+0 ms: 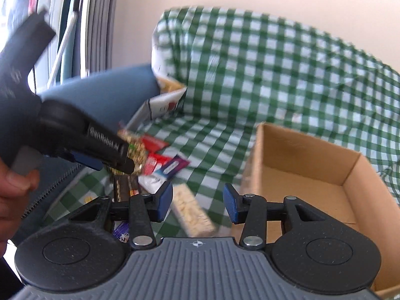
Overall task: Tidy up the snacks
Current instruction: 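Move both open grippers over to the snack pile beside the box, then grasp the dark chocolate bar with the left gripper while the right grasps the white cracker bar, then lift and carry the chocolate bar with the left gripper while the right carries the cracker bar over the box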
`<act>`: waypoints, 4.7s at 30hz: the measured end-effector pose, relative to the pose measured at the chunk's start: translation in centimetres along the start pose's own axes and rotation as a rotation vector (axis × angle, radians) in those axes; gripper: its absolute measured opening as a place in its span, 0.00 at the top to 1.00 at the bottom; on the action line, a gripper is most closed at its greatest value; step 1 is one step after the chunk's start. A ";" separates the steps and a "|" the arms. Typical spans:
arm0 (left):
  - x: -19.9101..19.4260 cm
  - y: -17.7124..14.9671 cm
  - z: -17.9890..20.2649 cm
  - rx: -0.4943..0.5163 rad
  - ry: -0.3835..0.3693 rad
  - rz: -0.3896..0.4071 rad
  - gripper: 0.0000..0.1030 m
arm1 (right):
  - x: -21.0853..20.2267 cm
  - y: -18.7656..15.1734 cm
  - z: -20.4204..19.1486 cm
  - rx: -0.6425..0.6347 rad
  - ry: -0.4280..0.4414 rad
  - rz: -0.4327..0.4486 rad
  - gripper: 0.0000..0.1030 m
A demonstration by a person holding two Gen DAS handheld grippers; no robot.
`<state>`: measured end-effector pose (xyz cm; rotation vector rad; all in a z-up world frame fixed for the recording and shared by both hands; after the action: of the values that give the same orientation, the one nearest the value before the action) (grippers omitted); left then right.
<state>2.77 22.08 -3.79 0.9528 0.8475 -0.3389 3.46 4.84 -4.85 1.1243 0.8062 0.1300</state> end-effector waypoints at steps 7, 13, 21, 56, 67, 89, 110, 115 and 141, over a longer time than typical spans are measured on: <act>2.1 -0.5 -1.9 -0.063 0.058 -0.086 0.25 | 6.0 -0.2 -3.5 -0.091 -0.059 -0.136 0.50; 3.4 -0.7 -2.0 -0.080 0.066 -0.141 0.23 | 9.6 -0.8 -3.4 -0.101 -0.106 -0.246 0.38; 4.5 -0.8 -1.5 -0.086 0.073 -0.170 0.21 | 12.3 -1.2 -3.3 -0.074 -0.050 -0.330 0.38; 1.5 -0.8 -3.3 -0.178 -0.043 -0.068 0.38 | 0.8 -7.2 -3.2 0.095 0.275 -0.262 0.58; 5.3 -0.5 -0.3 -0.140 0.085 -0.123 0.20 | 2.4 -7.6 -3.1 0.128 0.293 -0.297 0.51; 4.9 -1.7 -0.9 -0.087 0.116 -0.153 0.58 | 2.5 -8.0 -3.0 0.133 0.281 -0.279 0.63; 2.8 -1.8 -1.0 -0.115 -0.001 -0.113 0.58 | 1.3 -7.2 -3.1 0.123 0.252 -0.224 0.63; 1.0 -1.5 -0.9 -0.134 -0.066 -0.053 0.58 | -0.3 -6.4 -3.1 0.090 0.255 -0.155 0.63; -3.3 0.0 6.7 -0.066 -0.283 0.117 0.58 | -6.6 0.3 16.9 0.247 0.021 0.187 0.63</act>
<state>3.88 16.24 0.74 0.8646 0.5394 -0.3334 9.50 -10.92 1.93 1.4345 0.7487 0.2030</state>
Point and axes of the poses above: each gripper's, at about its wrist camera, not at the fingertips, and x roughly the way its jaws point, z to its right, y to its top, the point moved 2 cm from there along x, roughly the way its jaws point, and after that the axes turned 4 degrees about -x, right-handed, at the moved point
